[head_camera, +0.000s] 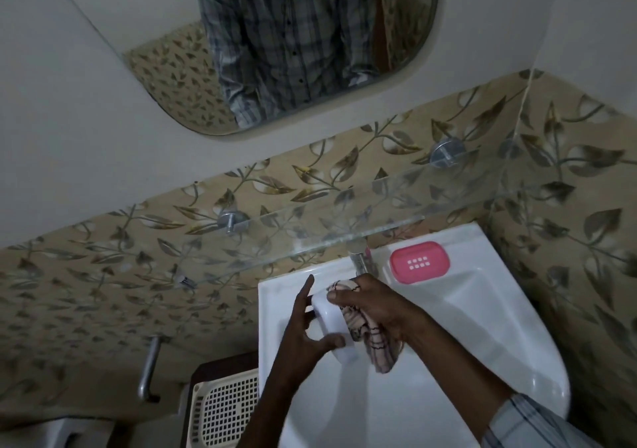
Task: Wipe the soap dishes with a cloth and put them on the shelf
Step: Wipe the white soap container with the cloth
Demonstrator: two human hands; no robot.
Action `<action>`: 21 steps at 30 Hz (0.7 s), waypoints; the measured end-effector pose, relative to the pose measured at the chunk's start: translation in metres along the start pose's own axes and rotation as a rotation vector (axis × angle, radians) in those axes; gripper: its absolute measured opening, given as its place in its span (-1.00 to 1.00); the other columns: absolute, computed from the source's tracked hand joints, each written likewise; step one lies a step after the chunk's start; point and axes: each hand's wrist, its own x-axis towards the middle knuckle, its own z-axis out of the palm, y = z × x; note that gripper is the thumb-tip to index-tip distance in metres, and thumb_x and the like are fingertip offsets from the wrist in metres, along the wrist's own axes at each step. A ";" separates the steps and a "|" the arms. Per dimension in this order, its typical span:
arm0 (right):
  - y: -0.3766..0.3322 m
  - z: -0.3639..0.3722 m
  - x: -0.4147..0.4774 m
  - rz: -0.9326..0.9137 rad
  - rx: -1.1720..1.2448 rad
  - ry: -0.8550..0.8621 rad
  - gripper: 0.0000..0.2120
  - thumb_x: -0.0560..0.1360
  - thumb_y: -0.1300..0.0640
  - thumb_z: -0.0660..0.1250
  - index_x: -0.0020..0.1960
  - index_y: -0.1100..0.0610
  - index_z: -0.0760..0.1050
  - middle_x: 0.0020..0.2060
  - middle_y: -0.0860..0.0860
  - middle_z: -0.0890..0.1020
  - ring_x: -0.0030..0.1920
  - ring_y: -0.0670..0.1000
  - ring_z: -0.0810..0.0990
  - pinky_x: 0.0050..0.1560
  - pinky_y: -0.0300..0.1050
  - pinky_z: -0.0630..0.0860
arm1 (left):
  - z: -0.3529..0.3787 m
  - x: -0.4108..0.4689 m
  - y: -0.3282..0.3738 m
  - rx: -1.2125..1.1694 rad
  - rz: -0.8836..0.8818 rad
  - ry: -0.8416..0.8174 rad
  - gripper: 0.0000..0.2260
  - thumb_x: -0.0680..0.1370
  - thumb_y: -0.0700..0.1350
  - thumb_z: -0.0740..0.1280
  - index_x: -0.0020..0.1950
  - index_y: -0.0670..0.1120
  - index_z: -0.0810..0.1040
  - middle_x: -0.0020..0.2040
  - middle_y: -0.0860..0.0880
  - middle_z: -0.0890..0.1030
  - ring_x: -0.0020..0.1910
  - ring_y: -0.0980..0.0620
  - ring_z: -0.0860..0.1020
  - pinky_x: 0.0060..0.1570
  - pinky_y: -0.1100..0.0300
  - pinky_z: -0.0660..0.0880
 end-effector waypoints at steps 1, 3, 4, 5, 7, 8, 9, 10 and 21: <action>-0.003 -0.006 0.000 0.026 -0.047 -0.065 -0.78 0.52 0.10 0.40 -0.05 0.27 0.52 -0.20 0.22 0.48 -0.18 0.14 0.44 -0.15 -0.06 0.41 | -0.011 0.003 0.003 -0.040 -0.011 -0.033 -0.19 0.28 0.03 0.53 0.51 0.14 0.34 0.34 0.13 0.55 0.23 0.24 0.55 0.11 0.35 0.46; -0.008 -0.018 0.001 0.096 -0.095 -0.161 -0.83 0.52 0.13 0.41 -0.02 0.22 0.50 -0.21 0.18 0.43 -0.19 0.12 0.40 -0.17 -0.09 0.35 | -0.032 0.011 0.012 -0.101 -0.059 -0.184 -0.38 0.36 0.07 0.52 0.39 -0.06 0.52 0.33 0.01 0.60 0.27 0.11 0.57 0.17 0.24 0.49; -0.009 -0.022 0.002 0.126 -0.113 -0.185 -0.84 0.51 0.14 0.41 -0.03 0.23 0.51 -0.23 0.17 0.45 -0.22 0.10 0.43 -0.18 -0.10 0.37 | -0.038 0.014 0.016 -0.102 -0.108 -0.283 -0.49 0.40 0.02 0.52 0.30 -0.12 0.58 0.26 -0.03 0.64 0.19 0.04 0.61 0.15 0.19 0.52; -0.011 -0.023 0.004 0.147 -0.126 -0.198 -0.83 0.51 0.14 0.42 -0.04 0.25 0.55 -0.24 0.17 0.51 -0.23 0.08 0.48 -0.17 -0.10 0.41 | -0.041 0.016 0.020 -0.076 -0.159 -0.373 -0.59 0.42 -0.05 0.53 0.21 -0.18 0.62 0.15 -0.07 0.66 0.08 0.00 0.63 0.11 0.14 0.55; -0.009 -0.022 0.008 0.152 -0.143 -0.204 -0.79 0.50 0.13 0.42 0.00 0.28 0.61 -0.23 0.12 0.62 -0.24 0.03 0.57 -0.17 -0.15 0.50 | -0.038 0.020 0.026 -0.031 -0.220 -0.490 -0.70 0.44 -0.15 0.54 0.08 -0.29 0.64 -0.01 -0.14 0.66 -0.07 -0.05 0.64 0.01 0.07 0.59; -0.008 -0.019 0.010 0.145 -0.150 -0.193 -0.77 0.50 0.10 0.42 0.00 0.28 0.63 -0.23 0.11 0.65 -0.25 0.01 0.60 -0.19 -0.17 0.53 | -0.037 0.020 0.026 -0.048 -0.244 -0.491 -0.72 0.45 -0.15 0.54 0.05 -0.31 0.65 -0.04 -0.16 0.67 -0.11 -0.09 0.65 -0.04 0.06 0.60; -0.006 -0.016 0.011 0.137 -0.152 -0.163 -0.75 0.49 0.06 0.43 -0.01 0.25 0.66 -0.23 0.10 0.67 -0.24 0.01 0.61 -0.19 -0.16 0.55 | -0.037 0.019 0.024 -0.084 -0.274 -0.462 -0.70 0.43 -0.11 0.55 0.03 -0.29 0.67 -0.05 -0.18 0.69 -0.12 -0.11 0.66 -0.07 0.06 0.60; -0.003 -0.014 0.012 0.118 -0.149 -0.114 -0.74 0.48 0.01 0.43 -0.02 0.21 0.67 -0.21 0.10 0.69 -0.22 0.01 0.62 -0.15 -0.13 0.56 | -0.037 0.016 0.022 -0.139 -0.310 -0.416 -0.65 0.40 -0.04 0.58 0.02 -0.27 0.68 -0.06 -0.20 0.70 -0.13 -0.12 0.67 -0.08 0.06 0.61; 0.032 0.009 -0.025 -0.220 -0.648 0.230 -0.76 0.63 0.01 0.22 -0.13 0.05 0.56 -0.20 -0.05 0.59 -0.19 -0.12 0.53 -0.09 -0.06 0.47 | -0.026 -0.022 0.000 -0.550 -0.393 -0.126 -0.64 0.31 -0.17 0.59 0.08 -0.13 0.68 0.10 -0.25 0.69 0.04 -0.18 0.68 0.02 -0.06 0.63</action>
